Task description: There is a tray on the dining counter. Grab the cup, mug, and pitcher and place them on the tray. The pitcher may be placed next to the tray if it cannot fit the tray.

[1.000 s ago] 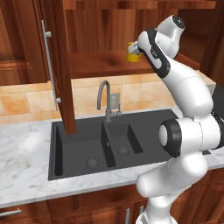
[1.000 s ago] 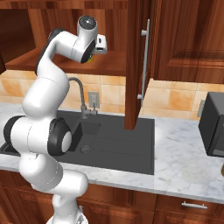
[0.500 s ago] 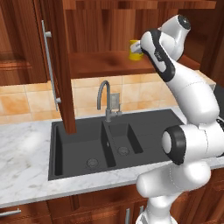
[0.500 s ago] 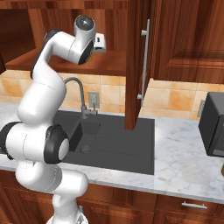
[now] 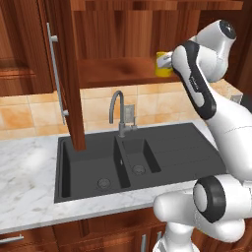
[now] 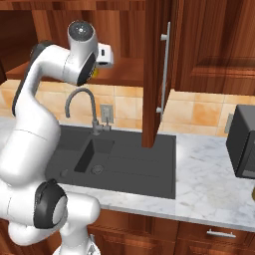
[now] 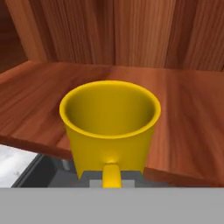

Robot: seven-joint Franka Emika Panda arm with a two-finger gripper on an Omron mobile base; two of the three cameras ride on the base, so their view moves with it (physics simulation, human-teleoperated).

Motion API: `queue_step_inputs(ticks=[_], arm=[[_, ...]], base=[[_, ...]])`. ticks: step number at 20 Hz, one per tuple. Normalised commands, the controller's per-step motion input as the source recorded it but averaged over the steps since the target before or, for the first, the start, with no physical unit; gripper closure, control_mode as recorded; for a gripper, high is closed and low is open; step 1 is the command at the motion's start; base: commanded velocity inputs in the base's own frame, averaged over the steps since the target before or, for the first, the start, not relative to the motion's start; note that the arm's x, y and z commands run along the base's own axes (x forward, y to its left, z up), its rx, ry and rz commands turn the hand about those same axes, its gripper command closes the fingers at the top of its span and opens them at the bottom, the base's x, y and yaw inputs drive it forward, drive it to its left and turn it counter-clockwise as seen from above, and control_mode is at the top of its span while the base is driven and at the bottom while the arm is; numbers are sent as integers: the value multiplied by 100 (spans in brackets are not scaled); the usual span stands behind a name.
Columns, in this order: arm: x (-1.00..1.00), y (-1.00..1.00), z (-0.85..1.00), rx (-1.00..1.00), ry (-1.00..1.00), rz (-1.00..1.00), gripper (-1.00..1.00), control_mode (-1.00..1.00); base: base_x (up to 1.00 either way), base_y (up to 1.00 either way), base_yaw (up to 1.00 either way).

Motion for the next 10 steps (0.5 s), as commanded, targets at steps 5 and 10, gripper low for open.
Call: queue_step_inputs(ticks=[5, 10], arm=[[-100, 0, 0, -3, 0, -15, 100, -100], [-100, 0, 0, 0, 0, -10, 100, -100]], base=[[0, 0, 0], [0, 0, 0]])
